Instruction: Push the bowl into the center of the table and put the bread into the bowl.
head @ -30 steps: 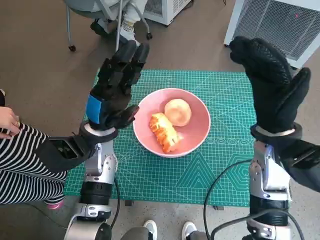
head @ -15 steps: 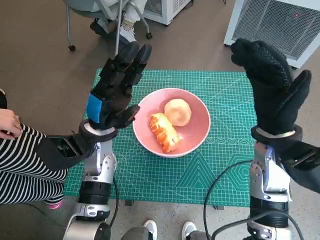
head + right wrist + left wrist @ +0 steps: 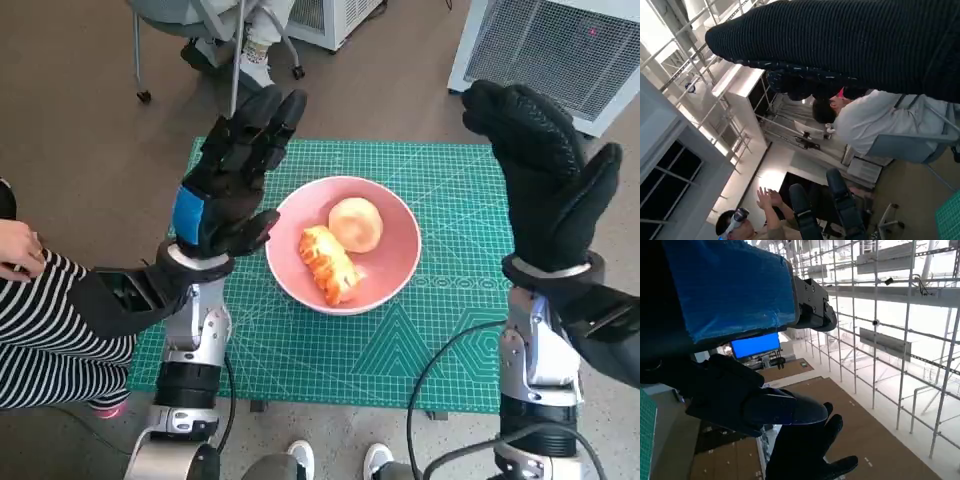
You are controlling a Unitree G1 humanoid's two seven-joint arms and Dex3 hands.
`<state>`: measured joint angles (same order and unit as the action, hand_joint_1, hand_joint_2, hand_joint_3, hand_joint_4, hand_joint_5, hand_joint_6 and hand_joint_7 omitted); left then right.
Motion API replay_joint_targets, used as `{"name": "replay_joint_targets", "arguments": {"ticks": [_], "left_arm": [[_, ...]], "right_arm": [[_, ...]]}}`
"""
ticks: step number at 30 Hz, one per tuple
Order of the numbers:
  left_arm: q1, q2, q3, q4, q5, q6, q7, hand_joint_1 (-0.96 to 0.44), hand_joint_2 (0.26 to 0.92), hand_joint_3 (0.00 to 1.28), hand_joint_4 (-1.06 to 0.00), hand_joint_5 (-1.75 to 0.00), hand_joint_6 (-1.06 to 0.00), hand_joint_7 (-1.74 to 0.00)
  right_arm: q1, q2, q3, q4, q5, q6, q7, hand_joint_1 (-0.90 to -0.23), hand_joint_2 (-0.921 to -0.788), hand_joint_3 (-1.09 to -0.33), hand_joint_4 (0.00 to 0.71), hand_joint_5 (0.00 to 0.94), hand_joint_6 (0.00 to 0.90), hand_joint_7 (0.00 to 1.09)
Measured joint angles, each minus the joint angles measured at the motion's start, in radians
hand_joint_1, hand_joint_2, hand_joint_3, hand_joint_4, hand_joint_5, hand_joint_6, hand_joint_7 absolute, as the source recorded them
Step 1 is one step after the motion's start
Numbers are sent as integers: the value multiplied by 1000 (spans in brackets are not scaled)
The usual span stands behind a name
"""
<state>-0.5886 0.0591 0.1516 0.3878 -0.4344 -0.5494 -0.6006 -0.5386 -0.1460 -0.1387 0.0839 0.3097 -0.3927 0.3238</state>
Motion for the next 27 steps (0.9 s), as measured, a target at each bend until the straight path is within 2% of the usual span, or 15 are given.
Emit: {"name": "replay_joint_targets", "arguments": {"ticks": [18, 24, 27], "left_arm": [[-3, -2, -8, -28, -1, 49, 2, -580, 921, 279, -223, -5, -212, -284], [-3, -1, -17, -52, 5, 71, 16, -571, 921, 287, -220, -1, -106, -479], [-4, -1, -19, -59, 6, 78, 23, -565, 921, 289, -213, 0, -86, -530]], "right_arm": [[6, 4, 1, -7, -1, -6, -1, -680, -921, -650, 151, 1, 125, 403], [10, 6, 1, -5, -2, -22, -1, -676, -921, -650, 153, 2, 120, 397], [10, 7, 1, -3, -2, -29, -1, -669, -921, -651, 152, 1, 117, 394]]}}
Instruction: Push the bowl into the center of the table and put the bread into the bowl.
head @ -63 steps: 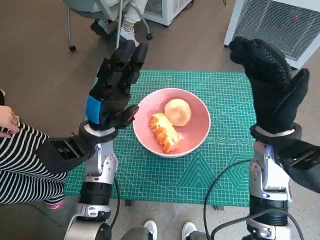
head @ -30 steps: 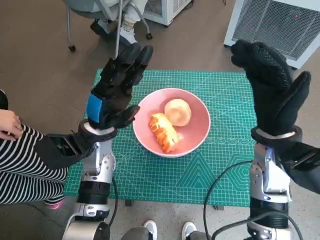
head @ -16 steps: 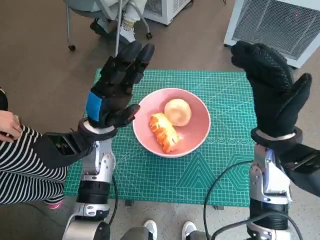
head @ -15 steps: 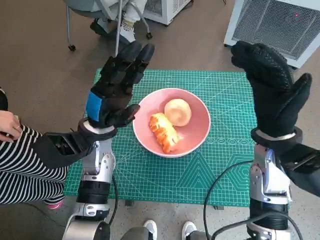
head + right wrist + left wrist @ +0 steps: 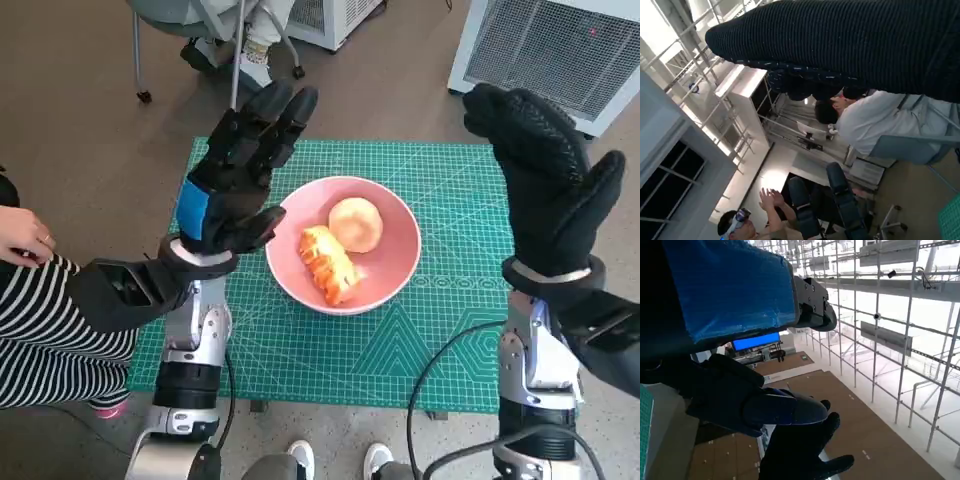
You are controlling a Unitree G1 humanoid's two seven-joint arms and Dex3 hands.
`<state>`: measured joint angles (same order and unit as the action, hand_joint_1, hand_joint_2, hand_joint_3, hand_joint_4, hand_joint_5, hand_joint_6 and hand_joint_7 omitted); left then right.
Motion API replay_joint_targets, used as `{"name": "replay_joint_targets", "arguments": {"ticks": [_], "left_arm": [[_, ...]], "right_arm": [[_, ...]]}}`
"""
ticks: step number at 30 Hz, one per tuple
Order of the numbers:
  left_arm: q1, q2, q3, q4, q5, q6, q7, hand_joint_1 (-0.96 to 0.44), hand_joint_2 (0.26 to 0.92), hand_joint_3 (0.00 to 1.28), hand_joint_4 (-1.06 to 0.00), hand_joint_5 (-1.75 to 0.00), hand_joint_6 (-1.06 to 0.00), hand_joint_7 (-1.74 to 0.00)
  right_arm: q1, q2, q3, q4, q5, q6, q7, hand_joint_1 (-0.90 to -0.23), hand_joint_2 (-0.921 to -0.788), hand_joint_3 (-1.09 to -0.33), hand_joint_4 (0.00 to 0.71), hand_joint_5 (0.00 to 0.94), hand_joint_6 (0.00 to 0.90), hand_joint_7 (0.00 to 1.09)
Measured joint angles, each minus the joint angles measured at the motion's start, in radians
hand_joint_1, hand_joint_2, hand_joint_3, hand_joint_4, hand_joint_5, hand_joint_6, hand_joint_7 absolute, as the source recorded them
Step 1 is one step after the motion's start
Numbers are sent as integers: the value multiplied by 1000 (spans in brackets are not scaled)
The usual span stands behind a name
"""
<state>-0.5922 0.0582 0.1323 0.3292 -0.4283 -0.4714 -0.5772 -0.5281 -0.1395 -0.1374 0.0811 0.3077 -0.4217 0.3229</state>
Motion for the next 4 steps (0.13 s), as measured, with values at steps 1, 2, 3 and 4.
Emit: {"name": "replay_joint_targets", "arguments": {"ticks": [1, 2, 3, 4], "left_arm": [[0, 0, -1, -2, 1, 4, 3, -563, 921, 290, -210, 0, -83, -541], [0, 1, -2, -3, 2, 8, 7, -562, 921, 291, -209, 0, -82, -546], [0, 1, -2, -6, 3, 12, 11, -560, 921, 292, -205, -1, -72, -570], [0, 2, -2, -9, 5, 16, 14, -558, 921, 292, -203, -2, -68, -587]], "right_arm": [[0, 0, 0, 1, 0, -3, 0, -667, -921, -651, 151, 1, 117, 393], [0, 0, 0, 3, 0, -6, 0, -666, -921, -651, 151, 1, 116, 392], [0, 0, 0, 4, 0, -9, 0, -664, -921, -652, 152, 1, 116, 391], [0, 0, 0, 5, 0, -11, 0, -663, -921, -652, 153, 2, 117, 391]]}}
